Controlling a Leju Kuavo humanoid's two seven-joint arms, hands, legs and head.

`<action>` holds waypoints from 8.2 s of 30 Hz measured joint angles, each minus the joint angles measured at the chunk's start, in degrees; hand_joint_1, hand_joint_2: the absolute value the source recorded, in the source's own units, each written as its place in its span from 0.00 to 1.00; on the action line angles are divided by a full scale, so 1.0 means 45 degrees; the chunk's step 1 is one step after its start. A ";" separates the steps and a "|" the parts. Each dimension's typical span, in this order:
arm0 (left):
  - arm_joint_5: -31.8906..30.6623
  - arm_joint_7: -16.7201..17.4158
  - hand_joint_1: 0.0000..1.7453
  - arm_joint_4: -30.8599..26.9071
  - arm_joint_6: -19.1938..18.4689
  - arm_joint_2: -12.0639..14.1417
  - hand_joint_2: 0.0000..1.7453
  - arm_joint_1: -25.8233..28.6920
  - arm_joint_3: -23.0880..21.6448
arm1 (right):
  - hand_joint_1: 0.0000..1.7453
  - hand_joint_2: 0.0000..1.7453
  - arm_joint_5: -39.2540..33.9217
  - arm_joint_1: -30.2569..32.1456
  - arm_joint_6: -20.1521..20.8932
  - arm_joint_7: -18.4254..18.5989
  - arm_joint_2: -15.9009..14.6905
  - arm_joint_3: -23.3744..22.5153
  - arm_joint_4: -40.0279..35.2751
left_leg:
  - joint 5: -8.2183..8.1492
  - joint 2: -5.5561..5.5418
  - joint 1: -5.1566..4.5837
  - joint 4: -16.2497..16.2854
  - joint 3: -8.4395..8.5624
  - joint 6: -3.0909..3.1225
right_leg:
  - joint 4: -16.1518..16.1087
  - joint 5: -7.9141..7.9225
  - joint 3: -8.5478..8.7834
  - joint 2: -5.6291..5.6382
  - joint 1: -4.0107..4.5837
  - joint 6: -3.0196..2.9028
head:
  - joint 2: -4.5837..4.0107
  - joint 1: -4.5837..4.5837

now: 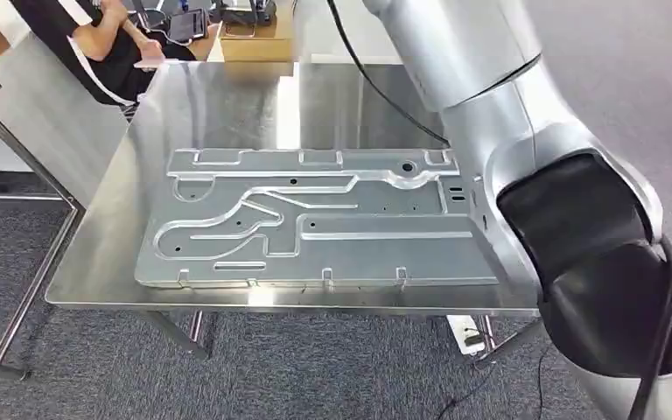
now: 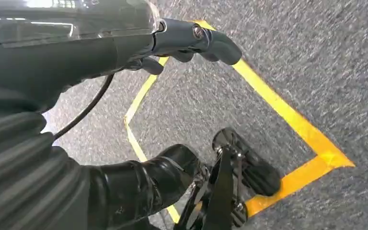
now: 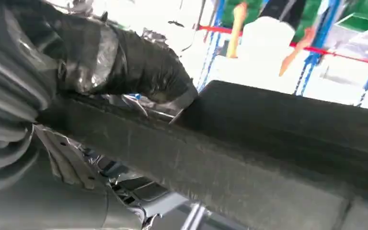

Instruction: Take the parts from the cabinet and place them on the table.

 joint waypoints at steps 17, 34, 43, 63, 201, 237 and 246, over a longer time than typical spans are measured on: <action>-0.0005 -0.0015 0.00 0.0000 0.0000 -0.0053 1.00 -0.0021 0.0000 | 1.00 1.00 0.0000 0.0062 -0.0019 -0.0117 -0.0155 0.0000 0.0029 | 0.0027 0.0140 0.0178 -0.0387 0.0345 -0.0299 | -0.0223 0.0226 -0.0033 -0.0498 -0.0175 0.0179 | 0.0000 0.0006; 0.0000 0.0010 0.00 0.0000 0.0068 0.0005 1.00 0.0022 0.0005 | 1.00 1.00 -0.0491 0.0157 -0.0049 -0.0238 -0.0340 0.0000 0.0034 | 0.0147 0.0116 0.0232 -0.0362 0.0259 0.0148 | 0.0323 -0.0235 -0.0230 -0.0366 -0.0073 0.0319 | 0.0000 0.0020; 0.0083 -0.0136 0.00 0.0000 0.0005 -0.0005 1.00 0.0031 0.0010 | 1.00 1.00 -0.1044 0.0115 0.0015 -0.0209 -0.0627 0.0000 0.0029 | 0.0080 0.0114 0.0225 -0.0314 0.0254 0.0050 | -0.0001 -0.0012 0.0072 -0.0516 -0.0265 0.0427 | 0.0000 0.0005; 0.0107 -0.0223 0.00 0.0000 -0.0049 0.0034 1.00 0.0022 0.0010 | 1.00 1.00 -0.1622 0.0535 -0.0272 -0.0408 -0.1224 0.0000 0.0282 | 0.0151 0.0053 0.0070 -0.0395 0.0224 0.0190 | -0.0206 0.0153 0.0072 -0.0365 0.0067 0.0150 | 0.0000 0.0010; 0.1336 -0.0214 0.00 -0.0044 0.0301 -0.0010 0.00 -0.0114 0.0345 | 0.00 0.00 -0.5702 0.2941 -0.0355 0.0544 -0.1647 -0.2103 0.2108 | 0.0132 -0.0022 0.0029 -0.0323 0.0111 -0.0151 | -0.0361 0.0064 0.0303 -0.0481 -0.0235 0.0093 | 0.0000 0.0005; 0.1753 -0.0481 0.00 -0.0044 0.0233 0.0044 0.00 -0.0103 0.0437 | 0.00 0.00 -0.5697 0.2744 -0.0359 0.0767 -0.2098 -0.2336 0.1651 | -0.2040 -0.0009 0.0072 0.3527 -0.1384 -0.0362 | -0.0205 0.0540 -0.0304 -0.0500 -0.0206 -0.0142 | 0.0000 0.0000; 0.1744 -0.0457 0.00 -0.0044 0.0233 0.0044 0.00 -0.0141 0.0437 | 0.00 0.00 -0.5688 0.2682 -0.0350 0.0811 -0.2205 -0.2395 0.1579 | -0.0553 -0.0044 -0.0105 -0.0328 0.0993 0.0148 | -0.0295 0.1371 -0.0826 -0.0515 -0.0204 0.0406 | 0.0000 0.0009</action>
